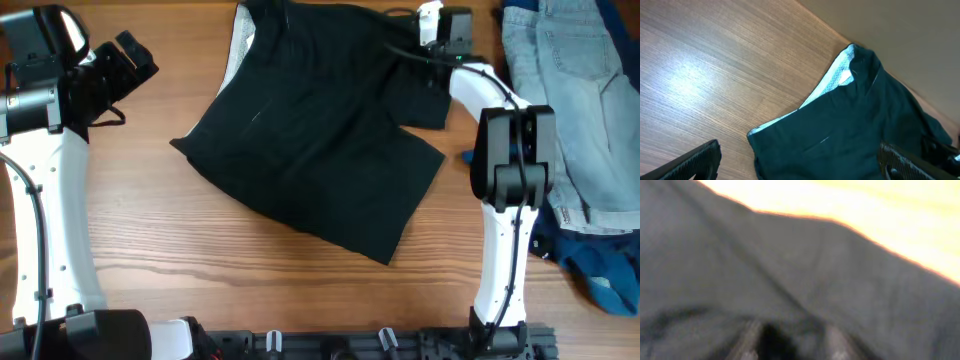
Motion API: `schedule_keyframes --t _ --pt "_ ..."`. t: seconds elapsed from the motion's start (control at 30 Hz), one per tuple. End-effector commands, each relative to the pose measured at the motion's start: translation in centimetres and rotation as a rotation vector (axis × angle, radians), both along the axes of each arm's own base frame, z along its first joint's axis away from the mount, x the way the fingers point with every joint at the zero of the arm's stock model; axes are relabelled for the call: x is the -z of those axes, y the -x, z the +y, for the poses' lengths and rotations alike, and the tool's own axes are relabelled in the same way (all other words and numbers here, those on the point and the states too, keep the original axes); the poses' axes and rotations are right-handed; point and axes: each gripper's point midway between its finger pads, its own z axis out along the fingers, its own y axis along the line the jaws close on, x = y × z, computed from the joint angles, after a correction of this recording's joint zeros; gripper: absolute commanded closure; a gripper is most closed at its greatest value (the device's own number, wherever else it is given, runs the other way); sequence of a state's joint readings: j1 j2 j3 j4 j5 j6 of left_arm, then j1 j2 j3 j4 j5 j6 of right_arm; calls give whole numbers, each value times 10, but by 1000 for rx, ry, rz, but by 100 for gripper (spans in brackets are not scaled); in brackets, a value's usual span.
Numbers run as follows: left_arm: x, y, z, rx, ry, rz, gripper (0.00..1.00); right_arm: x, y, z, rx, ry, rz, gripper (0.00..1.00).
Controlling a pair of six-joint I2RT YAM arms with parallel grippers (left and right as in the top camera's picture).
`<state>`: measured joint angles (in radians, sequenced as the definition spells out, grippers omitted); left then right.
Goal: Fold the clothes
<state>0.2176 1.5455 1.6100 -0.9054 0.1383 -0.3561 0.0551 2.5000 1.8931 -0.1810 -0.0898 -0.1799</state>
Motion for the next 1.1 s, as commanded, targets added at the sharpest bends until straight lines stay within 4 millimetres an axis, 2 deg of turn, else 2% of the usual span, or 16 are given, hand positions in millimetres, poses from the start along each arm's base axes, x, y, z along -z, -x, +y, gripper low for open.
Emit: schedule_keyframes --t 0.0,0.1,0.17,0.2,0.23,0.27,0.4,0.47,0.6,0.67,0.73,0.77,0.83,0.93,0.97,1.07 --pt "3 -1 1 50 -53 16 0 -24 1 13 -7 -99 105 1" --pt "18 -3 1 107 -88 64 0 -114 33 42 -35 -317 217 0" --pt "27 -3 0 163 -117 93 0 -173 77 67 -146 -444 285 0" --pt "25 -5 -16 302 -119 62 0 -201 107 72 -152 -465 332 7" --pt "22 -5 -28 408 -115 30 0 -220 128 75 -148 -466 359 9" --pt "20 -4 -39 505 -116 4 0 -235 147 77 -123 -457 385 13" --pt "26 4 -42 533 -117 39 0 -301 226 63 55 -326 370 13" --pt "32 13 -44 558 -112 78 0 -328 264 61 115 -350 369 12" --pt "37 23 -47 638 -140 101 0 -356 320 80 95 -457 394 11" --pt "38 26 -48 663 -151 109 0 -341 351 86 168 -445 456 11" --pt "41 24 -42 649 -181 125 0 -293 384 81 333 -362 576 10" --pt "46 25 -41 648 -175 145 0 -256 406 83 401 -319 655 10" --pt "60 27 -38 642 -160 197 0 -197 433 100 415 -315 763 10" --pt "87 26 -36 623 -111 287 0 -136 452 113 415 -309 857 11" --pt "100 25 -29 561 -99 341 0 -114 457 110 433 -297 878 11" --pt "139 26 -7 384 -81 502 1 -69 473 103 478 -291 928 11"
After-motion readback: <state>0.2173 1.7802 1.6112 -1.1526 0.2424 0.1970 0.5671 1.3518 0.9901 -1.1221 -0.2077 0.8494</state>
